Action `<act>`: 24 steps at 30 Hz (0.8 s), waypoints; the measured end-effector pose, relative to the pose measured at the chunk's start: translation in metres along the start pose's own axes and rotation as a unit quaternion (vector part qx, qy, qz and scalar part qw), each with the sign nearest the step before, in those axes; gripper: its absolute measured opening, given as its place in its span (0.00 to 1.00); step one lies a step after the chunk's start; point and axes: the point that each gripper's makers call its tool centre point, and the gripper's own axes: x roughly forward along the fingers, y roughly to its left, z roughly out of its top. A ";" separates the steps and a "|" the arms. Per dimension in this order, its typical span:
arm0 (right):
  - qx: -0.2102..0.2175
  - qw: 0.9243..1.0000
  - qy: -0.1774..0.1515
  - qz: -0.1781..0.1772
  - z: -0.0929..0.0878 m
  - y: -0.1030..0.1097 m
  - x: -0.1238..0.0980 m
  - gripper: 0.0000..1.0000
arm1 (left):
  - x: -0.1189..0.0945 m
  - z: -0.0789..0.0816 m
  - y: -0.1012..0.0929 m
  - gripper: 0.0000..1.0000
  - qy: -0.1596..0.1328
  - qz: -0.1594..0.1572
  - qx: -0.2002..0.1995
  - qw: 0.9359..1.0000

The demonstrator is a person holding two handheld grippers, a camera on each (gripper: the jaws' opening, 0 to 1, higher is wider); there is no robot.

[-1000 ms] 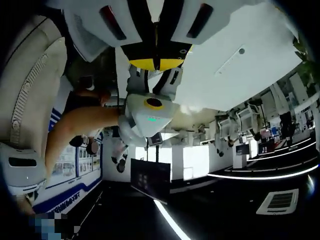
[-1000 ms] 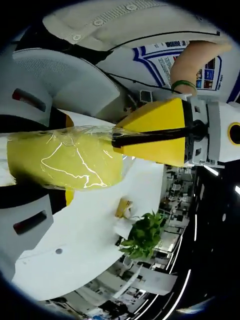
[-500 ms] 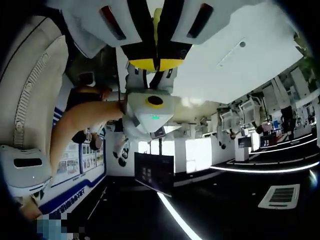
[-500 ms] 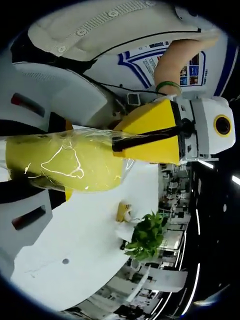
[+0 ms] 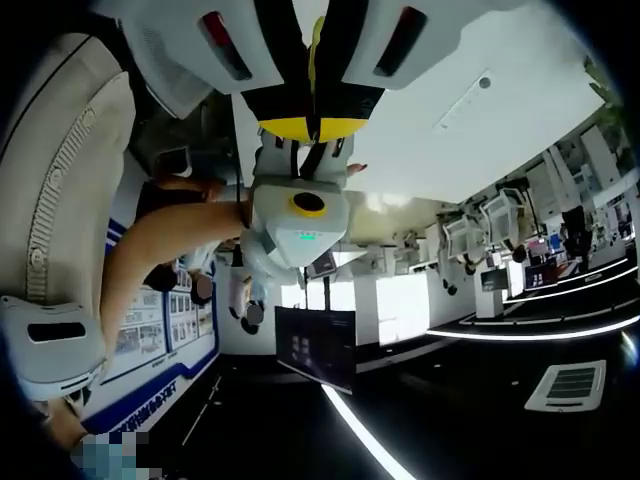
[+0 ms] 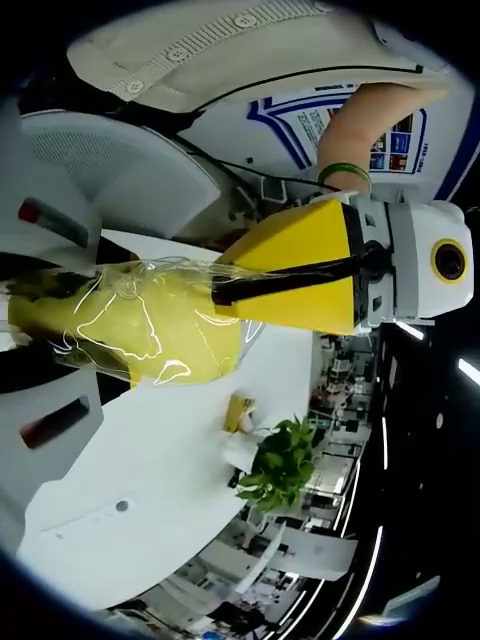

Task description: Compare the silicone blocks by pressing each to a similar depth, holding the contact briefly, and releasing to observe deformation and rebound differences across the visible hardness samples.

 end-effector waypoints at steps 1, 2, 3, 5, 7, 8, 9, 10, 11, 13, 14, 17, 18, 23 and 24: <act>0.001 1.000 0.001 0.001 0.000 0.001 0.000 0.06 | 0.000 0.000 0.000 0.00 0.000 -0.001 -0.001 1.000; -0.004 1.000 -0.001 -0.005 0.000 0.001 0.000 0.06 | 0.001 0.000 -0.001 0.00 -0.001 -0.002 -0.001 1.000; -0.001 1.000 0.000 -0.003 -0.001 0.001 0.000 0.06 | 0.001 -0.001 -0.002 0.00 -0.002 -0.002 -0.002 1.000; 0.001 1.000 0.000 -0.005 -0.002 0.002 0.000 0.06 | 0.002 -0.001 -0.002 0.00 -0.002 -0.004 -0.002 1.000; 0.011 1.000 0.003 -0.001 -0.004 0.003 -0.001 0.06 | 0.003 -0.002 -0.002 0.00 -0.002 -0.005 -0.002 1.000; 0.008 1.000 0.003 -0.007 -0.005 0.002 -0.001 0.07 | 0.004 -0.002 -0.003 0.00 -0.002 -0.006 -0.002 1.000; 0.015 1.000 0.003 -0.002 -0.005 0.003 -0.002 0.07 | 0.005 -0.002 -0.004 0.00 -0.002 -0.007 -0.002 1.000; 0.015 1.000 0.002 -0.002 -0.005 0.003 -0.002 0.07 | 0.004 -0.002 -0.001 0.00 -0.002 -0.008 -0.001 1.000; 0.010 1.000 0.002 -0.007 -0.006 0.003 -0.002 0.07 | 0.003 -0.003 -0.001 0.00 -0.002 -0.009 -0.001 1.000; 0.013 1.000 0.003 -0.005 -0.006 0.004 -0.002 0.07 | 0.005 -0.003 -0.003 0.00 0.000 -0.010 0.002 1.000; 0.012 1.000 0.003 -0.005 -0.007 0.004 -0.002 0.07 | 0.005 -0.003 -0.003 0.00 0.000 -0.011 0.001 1.000; 0.014 1.000 0.003 -0.007 -0.006 0.003 -0.002 0.07 | 0.005 -0.003 -0.004 0.00 -0.001 -0.011 0.001 1.000; 0.016 1.000 0.002 -0.006 -0.005 0.004 -0.002 0.07 | 0.005 -0.002 -0.004 0.00 -0.002 -0.011 0.001 1.000; 0.014 1.000 0.004 -0.006 -0.005 0.004 -0.001 0.07 | 0.005 -0.002 -0.005 0.00 -0.004 -0.010 0.000 1.000; 0.012 1.000 0.004 -0.006 -0.004 0.004 -0.001 0.07 | 0.006 -0.002 -0.005 0.00 -0.003 -0.010 -0.001 1.000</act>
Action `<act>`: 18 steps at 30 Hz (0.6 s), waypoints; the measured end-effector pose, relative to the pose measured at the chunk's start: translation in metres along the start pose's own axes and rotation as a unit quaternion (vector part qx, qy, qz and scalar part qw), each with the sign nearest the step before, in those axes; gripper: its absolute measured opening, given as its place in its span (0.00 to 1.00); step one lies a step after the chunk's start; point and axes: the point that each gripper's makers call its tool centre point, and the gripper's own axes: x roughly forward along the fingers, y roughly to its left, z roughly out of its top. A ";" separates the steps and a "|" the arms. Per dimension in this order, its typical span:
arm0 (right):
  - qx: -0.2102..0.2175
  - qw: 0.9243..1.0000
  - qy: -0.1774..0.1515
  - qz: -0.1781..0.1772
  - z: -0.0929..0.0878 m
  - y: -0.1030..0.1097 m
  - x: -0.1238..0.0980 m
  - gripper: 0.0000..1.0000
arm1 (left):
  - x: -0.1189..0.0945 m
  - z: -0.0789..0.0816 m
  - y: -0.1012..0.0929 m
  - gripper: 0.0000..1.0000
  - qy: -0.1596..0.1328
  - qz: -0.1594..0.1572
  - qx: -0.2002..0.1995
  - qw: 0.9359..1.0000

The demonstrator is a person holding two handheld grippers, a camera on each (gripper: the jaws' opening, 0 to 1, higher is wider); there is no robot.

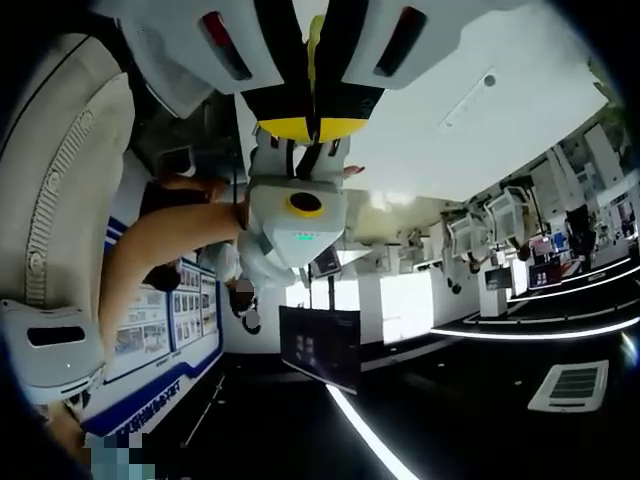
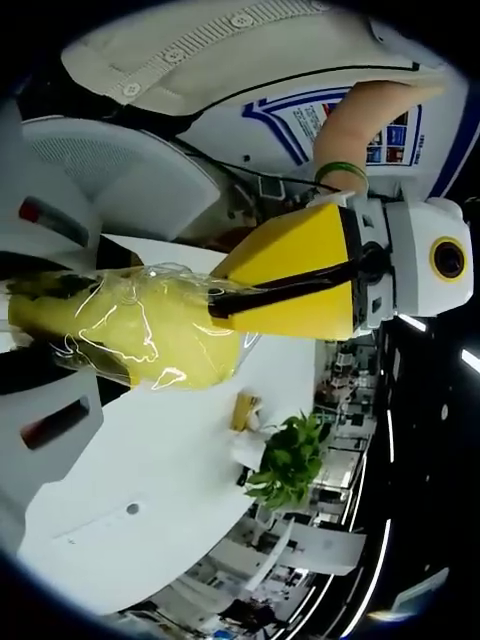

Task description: Compare the silicone blocks by pressing each to a similar depth, holding the contact briefly, and releasing to observe deformation and rebound differences across the visible hardness samples.

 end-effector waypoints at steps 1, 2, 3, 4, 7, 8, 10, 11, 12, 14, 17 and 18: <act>-0.001 1.000 0.000 0.000 0.000 0.000 0.000 0.07 | 0.000 0.000 0.000 0.00 0.000 0.001 0.002 1.000; 0.001 1.000 0.000 0.002 0.000 0.001 0.000 0.07 | 0.000 0.000 0.000 0.00 0.001 0.001 0.002 1.000; 0.000 1.000 -0.001 0.001 0.001 0.000 0.000 0.07 | 0.000 0.000 0.000 0.00 0.000 0.002 0.003 1.000; 0.000 1.000 -0.002 0.003 0.001 0.001 0.000 0.07 | 0.000 0.001 -0.001 0.00 0.000 0.003 0.005 1.000; -0.003 1.000 0.000 0.003 0.001 0.000 0.001 0.07 | 0.001 0.001 -0.002 0.00 0.003 0.005 0.006 1.000; -0.005 1.000 0.000 0.002 0.001 -0.001 0.001 0.07 | 0.001 0.001 -0.002 0.00 0.003 0.006 0.007 1.000; -0.002 1.000 -0.001 0.005 0.002 0.000 0.001 0.07 | 0.000 0.001 -0.002 0.00 0.004 0.006 0.005 1.000; -0.004 1.000 -0.001 0.004 0.002 0.000 0.001 0.07 | 0.000 0.001 -0.003 0.00 0.004 0.006 0.006 1.000; -0.003 1.000 0.001 0.006 0.002 0.001 0.001 0.07 | 0.001 0.001 -0.003 0.00 0.005 0.008 0.006 1.000; -0.002 1.000 0.001 0.007 0.002 0.001 0.001 0.07 | 0.001 0.001 -0.003 0.00 0.005 0.008 0.004 1.000; -0.005 1.000 0.003 0.008 0.002 0.002 0.001 0.07 | 0.001 0.001 -0.004 0.00 0.008 0.010 0.002 1.000; -0.006 1.000 0.005 0.008 0.001 0.002 0.002 0.06 | 0.000 0.000 -0.003 0.00 0.009 0.010 0.000 1.000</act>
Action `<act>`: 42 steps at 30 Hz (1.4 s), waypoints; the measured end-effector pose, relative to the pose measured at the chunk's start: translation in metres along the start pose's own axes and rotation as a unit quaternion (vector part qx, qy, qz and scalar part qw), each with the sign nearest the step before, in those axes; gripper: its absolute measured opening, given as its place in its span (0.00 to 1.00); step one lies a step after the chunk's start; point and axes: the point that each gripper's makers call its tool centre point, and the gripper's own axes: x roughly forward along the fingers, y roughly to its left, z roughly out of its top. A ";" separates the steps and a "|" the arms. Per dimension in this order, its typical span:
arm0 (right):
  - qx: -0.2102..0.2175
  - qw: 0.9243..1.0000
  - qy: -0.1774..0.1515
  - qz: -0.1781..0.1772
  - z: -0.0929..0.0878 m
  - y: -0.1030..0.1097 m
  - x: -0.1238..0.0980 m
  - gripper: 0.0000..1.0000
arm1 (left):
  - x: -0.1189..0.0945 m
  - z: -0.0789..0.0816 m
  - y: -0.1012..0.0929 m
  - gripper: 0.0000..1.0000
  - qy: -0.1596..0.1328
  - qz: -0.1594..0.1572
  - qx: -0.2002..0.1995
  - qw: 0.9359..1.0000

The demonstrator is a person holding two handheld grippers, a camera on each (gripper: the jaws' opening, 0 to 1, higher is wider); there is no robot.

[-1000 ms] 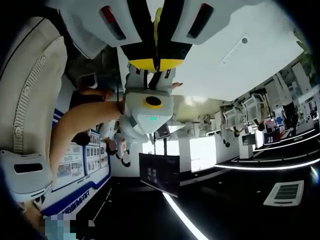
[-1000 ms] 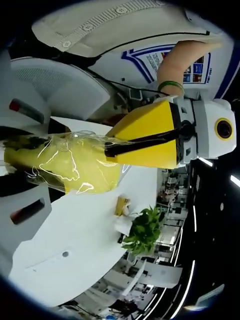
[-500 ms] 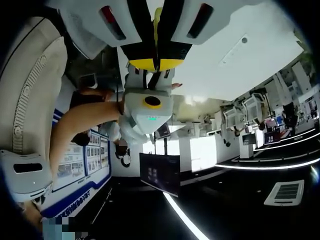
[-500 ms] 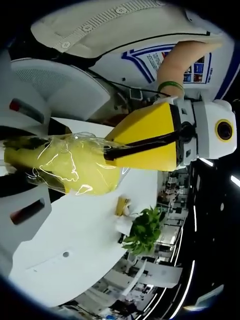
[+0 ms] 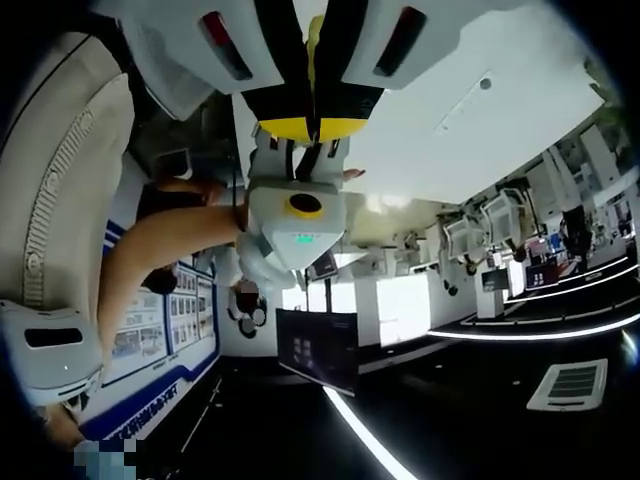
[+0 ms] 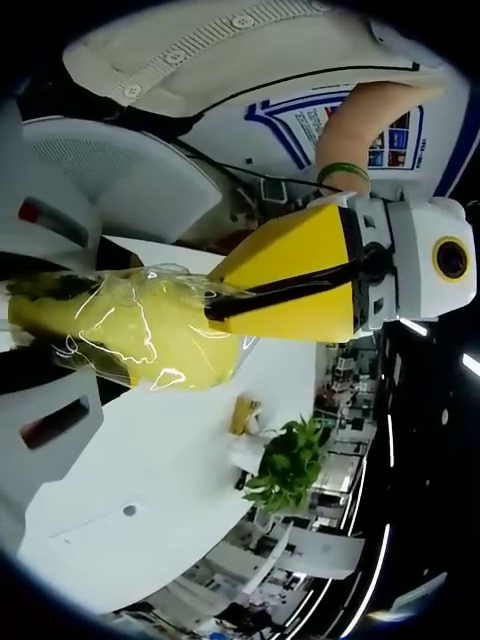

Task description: Compare the silicone blocks by pressing each to a similar depth, holding the contact briefly, and releasing to observe deformation and rebound differences across the visible hardness samples.

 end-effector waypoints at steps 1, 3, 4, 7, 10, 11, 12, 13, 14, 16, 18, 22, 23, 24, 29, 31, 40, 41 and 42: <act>-0.001 1.000 0.000 0.000 0.000 0.000 0.000 0.06 | 0.000 0.000 0.000 0.00 0.001 0.000 -0.001 1.000; 0.002 1.000 -0.002 0.002 0.000 0.001 0.000 0.06 | 0.000 0.000 0.000 0.00 0.001 0.001 -0.002 1.000; 0.004 1.000 -0.003 0.003 0.001 0.001 0.001 0.06 | -0.001 0.000 0.000 0.00 0.001 0.001 -0.003 1.000; 0.002 1.000 0.000 0.004 0.000 0.001 0.002 0.06 | -0.001 -0.002 0.000 0.00 0.004 0.001 -0.002 1.000; 0.001 1.000 -0.002 0.004 0.000 0.001 0.002 0.07 | -0.001 -0.002 0.000 0.00 0.004 0.002 -0.004 1.000; 0.004 1.000 -0.001 0.007 0.000 0.002 0.002 0.07 | -0.001 -0.002 -0.001 0.00 0.004 0.003 -0.003 1.000; 0.004 1.000 -0.002 0.006 0.000 0.002 0.003 0.07 | -0.001 -0.002 -0.001 0.00 0.004 0.004 -0.004 1.000; 0.002 1.000 -0.001 0.005 0.000 0.001 0.003 0.07 | -0.001 -0.002 -0.001 0.00 0.005 0.004 -0.005 1.000; 0.004 1.000 -0.002 0.008 0.000 0.002 0.003 0.07 | -0.001 -0.002 -0.001 0.00 0.005 0.004 -0.005 1.000; 0.004 1.000 -0.003 0.007 0.000 0.001 0.003 0.07 | -0.002 -0.002 -0.001 0.00 0.005 0.006 -0.006 1.000; 0.003 1.000 0.000 0.004 -0.001 0.000 0.004 0.08 | -0.002 -0.003 0.000 0.00 0.007 0.008 -0.007 1.000; 0.005 1.000 0.003 0.005 -0.002 -0.001 0.005 0.09 | -0.004 -0.005 0.001 0.00 0.010 0.011 -0.007 1.000; 0.006 1.000 0.003 0.006 -0.003 0.000 0.006 0.10 | -0.004 -0.005 0.002 0.00 0.010 0.011 -0.008 1.000; -0.005 1.000 0.004 0.000 -0.003 -0.003 0.005 0.10 | -0.004 -0.005 0.002 0.00 0.010 0.013 -0.007 1.000; -0.018 1.000 0.004 -0.002 -0.004 -0.006 0.005 0.12 | -0.003 -0.006 0.002 0.00 0.013 0.012 0.000 1.000; -0.007 1.000 0.005 0.002 -0.005 -0.005 0.005 0.13 | -0.002 -0.005 0.002 0.00 0.012 0.013 0.001 1.000; -0.001 1.000 -0.001 0.005 -0.004 -0.005 0.005 0.16 | -0.002 -0.005 0.000 0.00 0.011 0.012 -0.007 1.000; -0.002 1.000 0.000 0.004 -0.004 -0.005 0.005 0.16 | -0.002 -0.005 0.000 0.00 0.012 0.012 -0.007 1.000; -0.003 1.000 0.002 0.003 -0.005 -0.005 0.005 0.16 | -0.002 -0.006 0.000 0.00 0.013 0.013 -0.006 1.000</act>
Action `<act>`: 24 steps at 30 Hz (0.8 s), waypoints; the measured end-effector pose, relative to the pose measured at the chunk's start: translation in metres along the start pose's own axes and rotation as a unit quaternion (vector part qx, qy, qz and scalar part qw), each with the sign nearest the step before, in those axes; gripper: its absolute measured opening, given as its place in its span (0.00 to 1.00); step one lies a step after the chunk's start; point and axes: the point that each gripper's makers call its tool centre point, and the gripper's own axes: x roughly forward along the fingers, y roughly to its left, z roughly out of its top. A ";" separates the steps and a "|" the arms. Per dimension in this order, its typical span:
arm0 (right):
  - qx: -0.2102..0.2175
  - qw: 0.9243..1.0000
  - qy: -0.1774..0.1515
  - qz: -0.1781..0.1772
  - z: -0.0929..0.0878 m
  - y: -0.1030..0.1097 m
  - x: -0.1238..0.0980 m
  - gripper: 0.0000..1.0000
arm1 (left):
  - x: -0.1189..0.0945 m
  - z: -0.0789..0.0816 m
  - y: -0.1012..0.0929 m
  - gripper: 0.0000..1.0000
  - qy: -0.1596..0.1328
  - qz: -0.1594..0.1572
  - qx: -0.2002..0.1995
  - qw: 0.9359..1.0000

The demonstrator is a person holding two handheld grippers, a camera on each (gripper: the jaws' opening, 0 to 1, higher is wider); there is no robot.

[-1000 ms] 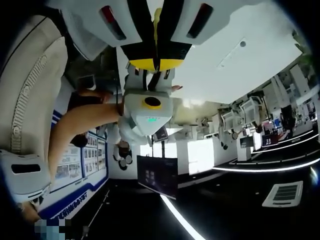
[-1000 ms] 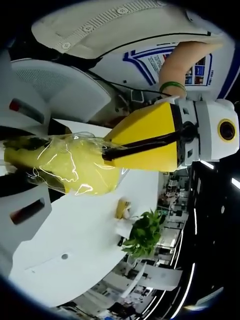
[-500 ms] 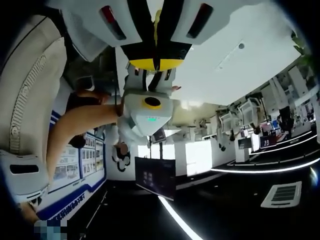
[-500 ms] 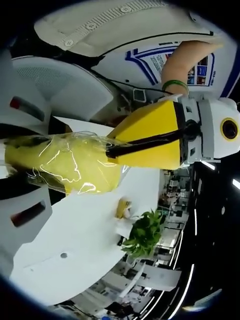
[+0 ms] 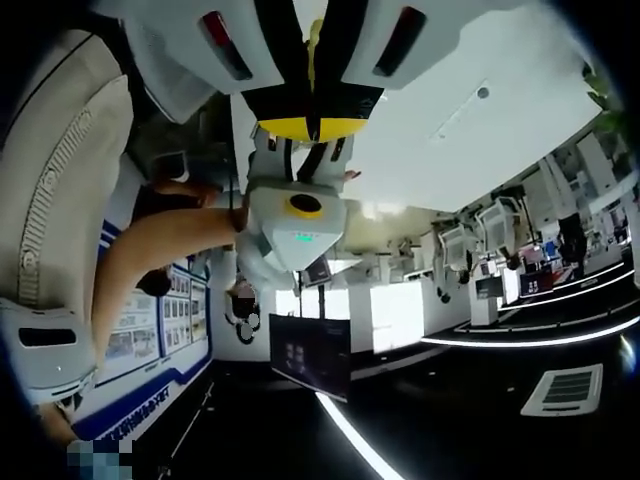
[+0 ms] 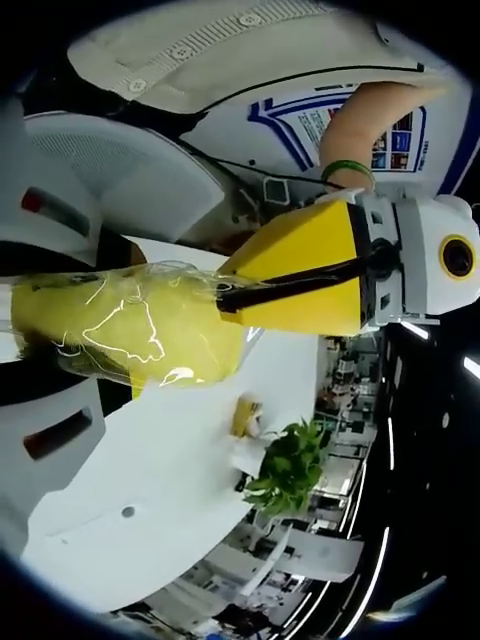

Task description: Compare the silicone blocks by pressing each to a similar depth, holding the contact briefly, and releasing to observe deformation and rebound differences across the visible hardness samples.

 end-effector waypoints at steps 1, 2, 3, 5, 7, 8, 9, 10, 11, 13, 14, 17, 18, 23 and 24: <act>0.000 1.000 0.000 0.000 0.000 0.000 0.000 0.16 | 0.000 0.000 0.000 0.00 0.000 0.000 0.000 1.000; 0.000 1.000 0.000 0.001 0.000 0.000 0.000 0.17 | 0.000 0.000 0.000 0.00 0.000 -0.001 0.000 1.000; 0.003 1.000 0.000 0.003 0.000 0.001 0.000 0.17 | -0.001 -0.001 0.000 0.00 0.001 0.000 0.001 1.000; 0.002 1.000 0.000 0.003 0.000 0.001 0.001 0.17 | -0.001 -0.001 0.000 0.00 0.001 -0.001 0.001 1.000; -0.002 1.000 0.001 0.001 0.000 0.001 0.001 0.18 | -0.001 -0.001 0.000 0.00 0.000 0.000 0.001 1.000; -0.002 1.000 0.000 0.002 0.000 0.001 0.000 0.18 | -0.002 -0.001 0.001 0.00 -0.002 -0.001 -0.001 1.000; 0.002 1.000 -0.001 0.003 0.001 0.002 0.000 0.18 | -0.002 0.000 0.001 0.00 -0.003 -0.001 -0.001 1.000; 0.002 1.000 -0.001 0.004 0.001 0.002 0.000 0.18 | -0.001 0.000 0.001 0.00 -0.003 0.000 0.000 1.000; 0.001 1.000 -0.001 0.003 0.001 0.002 0.000 0.19 | -0.001 0.000 0.000 0.00 -0.003 -0.001 0.001 1.000; -0.001 1.000 0.002 0.000 0.000 0.001 0.000 0.19 | -0.001 -0.001 0.001 0.00 -0.002 -0.001 0.002 1.000; 0.001 1.000 0.002 0.001 -0.001 0.001 -0.001 0.19 | -0.001 -0.001 0.001 0.00 -0.002 -0.001 0.001 1.000; 0.001 1.000 0.002 0.001 0.000 0.001 -0.001 0.20 | -0.001 -0.001 0.000 0.00 -0.004 -0.002 0.000 1.000; 0.002 1.000 0.002 0.001 0.000 0.000 -0.002 0.20 | -0.001 -0.001 0.000 0.00 -0.004 -0.001 0.001 1.000; 0.003 1.000 0.004 0.001 -0.001 0.000 -0.001 0.22 | 0.001 -0.001 -0.001 0.00 -0.002 -0.001 0.003 1.000; 0.004 1.000 0.003 0.002 -0.001 0.000 -0.001 0.22 | 0.001 -0.001 -0.001 0.00 -0.001 0.000 0.003 1.000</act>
